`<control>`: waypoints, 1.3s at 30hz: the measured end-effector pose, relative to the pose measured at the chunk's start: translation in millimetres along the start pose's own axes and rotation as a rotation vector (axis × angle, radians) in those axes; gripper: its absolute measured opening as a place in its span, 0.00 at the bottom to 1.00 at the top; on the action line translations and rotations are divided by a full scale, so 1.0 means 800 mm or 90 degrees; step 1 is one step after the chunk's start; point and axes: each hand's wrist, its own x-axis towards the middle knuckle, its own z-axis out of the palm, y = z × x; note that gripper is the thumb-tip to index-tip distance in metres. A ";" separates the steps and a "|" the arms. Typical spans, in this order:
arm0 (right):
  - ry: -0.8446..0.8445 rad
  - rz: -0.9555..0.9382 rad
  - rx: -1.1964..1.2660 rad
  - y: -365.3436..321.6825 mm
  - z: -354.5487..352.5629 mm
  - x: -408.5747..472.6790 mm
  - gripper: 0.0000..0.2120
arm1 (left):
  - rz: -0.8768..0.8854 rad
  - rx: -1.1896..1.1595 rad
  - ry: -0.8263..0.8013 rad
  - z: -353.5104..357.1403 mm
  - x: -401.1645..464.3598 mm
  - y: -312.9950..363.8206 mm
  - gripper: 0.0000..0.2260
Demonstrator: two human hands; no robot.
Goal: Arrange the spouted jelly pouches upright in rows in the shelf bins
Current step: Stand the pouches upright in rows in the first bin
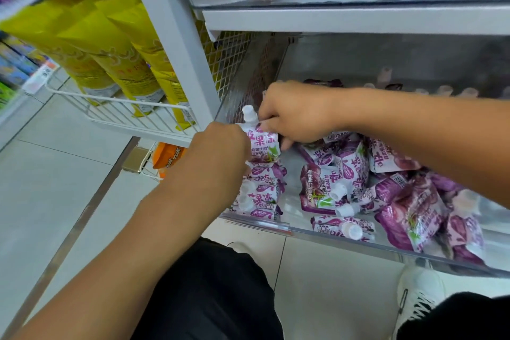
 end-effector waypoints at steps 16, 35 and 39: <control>-0.085 0.047 -0.105 0.013 -0.044 -0.014 0.22 | 0.027 0.060 0.084 0.009 -0.002 0.019 0.09; -0.147 0.008 0.054 0.016 0.003 0.027 0.07 | 0.004 -0.069 0.063 0.003 0.014 0.005 0.09; -0.215 0.078 0.288 0.023 -0.008 0.018 0.08 | 0.007 -0.104 0.083 0.007 0.015 0.006 0.14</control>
